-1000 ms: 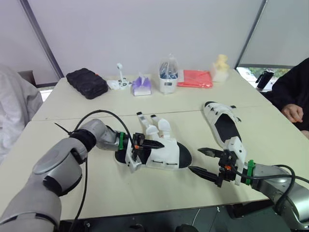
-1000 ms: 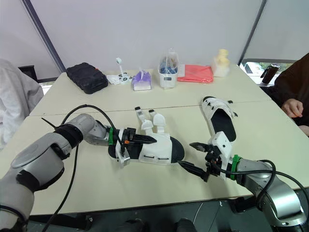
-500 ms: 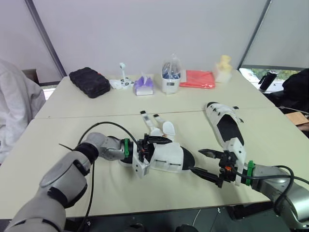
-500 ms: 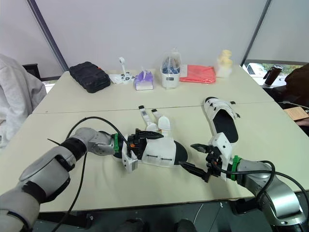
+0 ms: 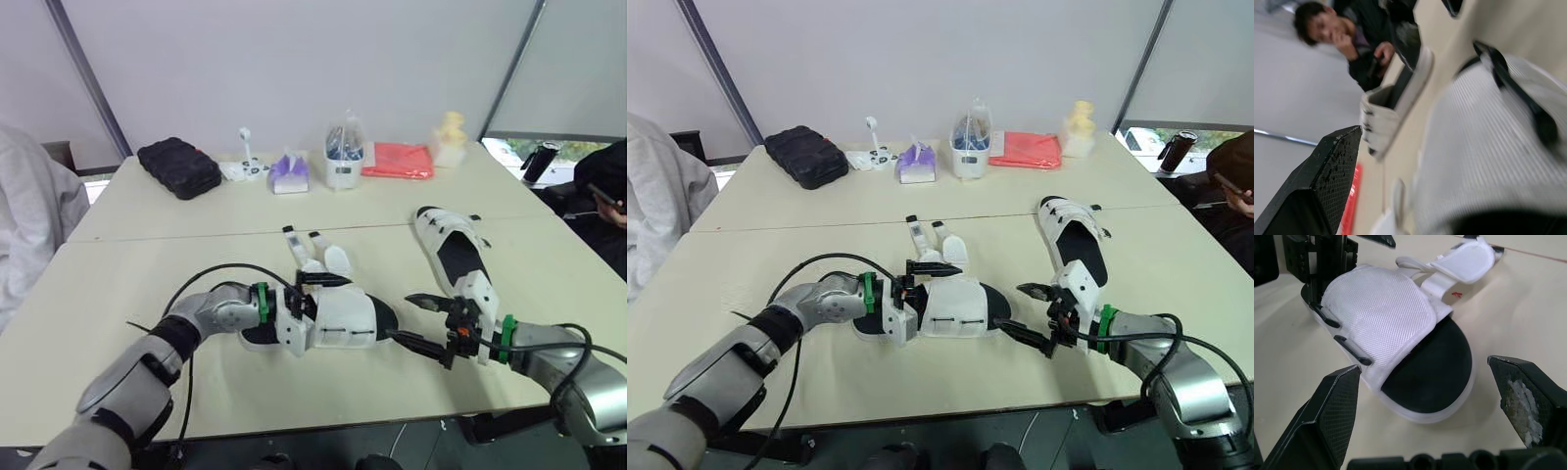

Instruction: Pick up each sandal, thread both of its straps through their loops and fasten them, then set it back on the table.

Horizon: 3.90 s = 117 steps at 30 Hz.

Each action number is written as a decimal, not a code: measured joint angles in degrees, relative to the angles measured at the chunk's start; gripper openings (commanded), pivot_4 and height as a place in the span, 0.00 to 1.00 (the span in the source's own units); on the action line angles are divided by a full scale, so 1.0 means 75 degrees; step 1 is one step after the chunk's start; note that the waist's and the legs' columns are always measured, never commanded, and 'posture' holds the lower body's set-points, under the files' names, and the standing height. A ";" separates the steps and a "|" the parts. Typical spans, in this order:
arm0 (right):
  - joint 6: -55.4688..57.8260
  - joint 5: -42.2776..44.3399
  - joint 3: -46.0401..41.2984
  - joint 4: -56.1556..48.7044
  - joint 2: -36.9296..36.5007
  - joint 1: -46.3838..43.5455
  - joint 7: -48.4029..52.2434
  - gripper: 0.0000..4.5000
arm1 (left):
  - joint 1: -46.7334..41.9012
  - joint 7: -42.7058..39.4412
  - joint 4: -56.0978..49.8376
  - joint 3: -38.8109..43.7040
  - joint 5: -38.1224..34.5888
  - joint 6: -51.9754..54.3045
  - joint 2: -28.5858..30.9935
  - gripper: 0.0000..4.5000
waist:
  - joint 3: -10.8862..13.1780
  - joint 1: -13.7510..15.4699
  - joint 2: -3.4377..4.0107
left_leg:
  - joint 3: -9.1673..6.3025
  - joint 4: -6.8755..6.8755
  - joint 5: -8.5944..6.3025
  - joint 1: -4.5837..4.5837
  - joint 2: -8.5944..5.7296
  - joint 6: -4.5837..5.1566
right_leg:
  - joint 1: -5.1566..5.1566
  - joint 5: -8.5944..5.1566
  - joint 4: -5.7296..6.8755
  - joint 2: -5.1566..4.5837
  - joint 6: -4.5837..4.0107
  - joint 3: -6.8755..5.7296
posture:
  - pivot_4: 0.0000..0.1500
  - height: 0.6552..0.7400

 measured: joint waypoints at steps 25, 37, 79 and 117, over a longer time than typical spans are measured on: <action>-0.1049 -0.0749 0.1139 0.2103 0.0486 -0.1461 0.1142 0.01 | 0.2849 -0.0889 -0.4856 0.5137 -0.6685 1.1052 -0.1063 1.00 | -0.0008 -0.0151 0.0012 | -0.0010 0.0002 0.0019 -0.0001 0.0005 -0.0034 | -0.0004 0.0000 0.0005 0.0000 -0.0003 0.0003 | 1.00 1.00; -0.1698 -0.1396 0.1817 0.2651 0.0878 -0.1639 0.1464 0.01 | 0.2346 -0.2028 -0.4557 0.5397 -0.7794 1.4449 -0.0977 1.00 | -0.0012 -0.0161 0.0010 | -0.0011 -0.0001 0.0021 0.0004 0.0006 -0.0039 | -0.0001 0.0003 0.0004 0.0004 -0.0009 0.0003 | 1.00 1.00; -0.2209 -0.1771 0.1906 0.2810 0.1472 -0.1628 0.1102 0.00 | -0.2282 -0.3382 0.3660 0.6960 -0.5602 1.0385 -0.2565 0.03 | -0.0049 -0.0221 -0.0027 | -0.0013 -0.0009 0.0027 0.0013 0.0006 -0.0051 | 0.0003 0.0008 0.0006 0.0011 -0.0013 -0.0004 | 1.00 1.00; -0.3232 -0.1985 0.2028 0.3849 0.1762 -0.1999 0.1104 0.00 | -0.1291 0.5404 0.0964 0.0873 0.5993 -0.0861 0.0433 0.99 | -0.0087 -0.0287 -0.0005 | 0.0002 -0.0026 0.0012 0.0034 0.0017 -0.0022 | 0.0008 0.0022 0.0005 0.0023 -0.0033 -0.0007 | 1.00 1.00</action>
